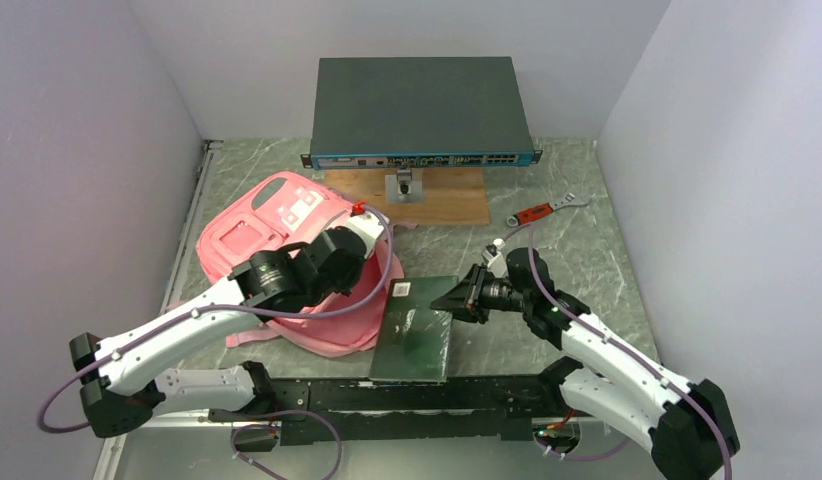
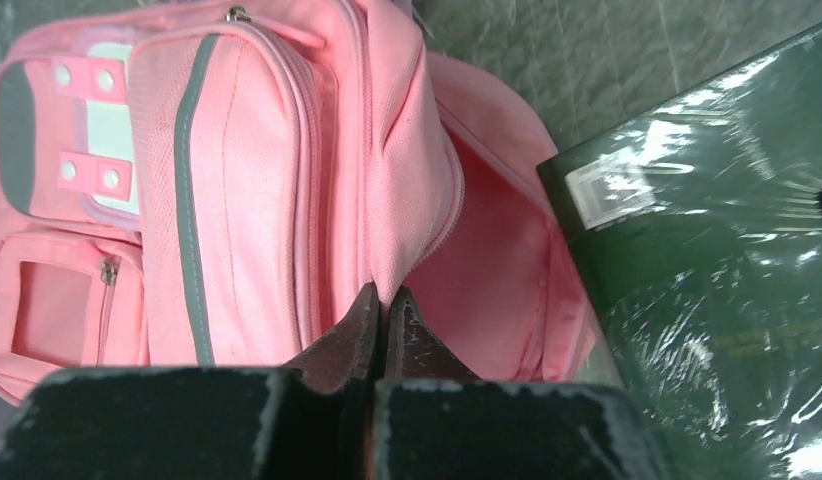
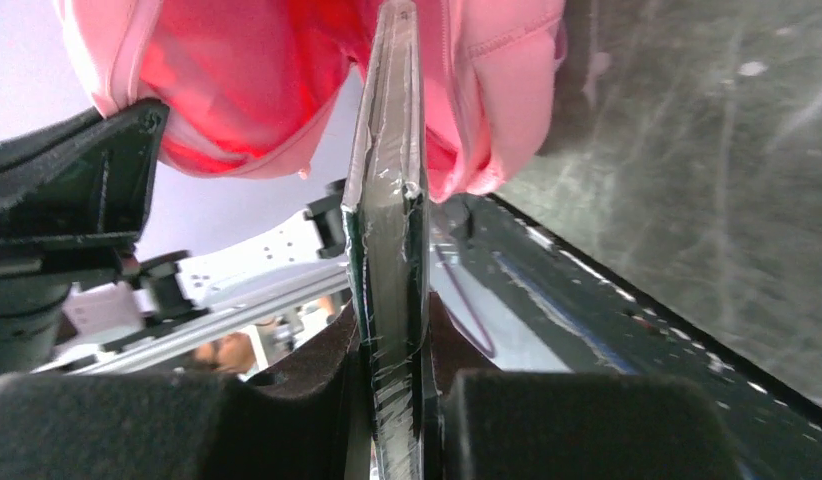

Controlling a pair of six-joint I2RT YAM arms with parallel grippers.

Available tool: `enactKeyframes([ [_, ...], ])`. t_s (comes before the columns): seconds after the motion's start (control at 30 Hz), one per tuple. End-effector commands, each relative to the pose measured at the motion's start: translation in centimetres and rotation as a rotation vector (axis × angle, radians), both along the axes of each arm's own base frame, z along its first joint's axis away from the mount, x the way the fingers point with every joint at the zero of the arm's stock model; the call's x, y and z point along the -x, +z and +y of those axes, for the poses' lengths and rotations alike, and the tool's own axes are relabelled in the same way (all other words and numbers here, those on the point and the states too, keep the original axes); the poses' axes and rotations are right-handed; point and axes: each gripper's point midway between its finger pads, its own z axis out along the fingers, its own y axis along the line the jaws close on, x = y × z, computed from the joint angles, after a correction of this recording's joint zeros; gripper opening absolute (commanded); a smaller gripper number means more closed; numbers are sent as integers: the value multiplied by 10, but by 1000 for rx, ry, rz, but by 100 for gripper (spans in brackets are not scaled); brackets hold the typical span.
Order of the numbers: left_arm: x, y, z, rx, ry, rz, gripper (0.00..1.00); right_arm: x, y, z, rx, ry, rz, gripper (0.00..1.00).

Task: Pack the student bag
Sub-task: Place the book in the student bag.

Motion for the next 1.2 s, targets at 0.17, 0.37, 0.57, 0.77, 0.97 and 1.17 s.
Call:
enactKeyframes([
  [0.17, -13, 97, -19, 229, -96, -239, 0, -34, 84, 55, -344, 19, -67, 0],
  [0.37, -5, 119, -17, 268, -140, -262, 0, -62, 92, 89, -320, 22, -207, 0],
  [0.57, -3, 112, -9, 243, -133, -258, 0, -61, 57, 113, -186, 272, -305, 0],
  [0.77, 4, 113, -12, 314, -164, -269, 0, -74, 25, 131, -130, 450, -484, 0],
  [0.97, 4, 93, -17, 352, -112, -208, 0, -84, -5, 143, -94, 668, -495, 0],
  [1.17, 3, 51, -20, 328, -57, -127, 0, -73, 13, 103, -237, 696, -420, 0],
])
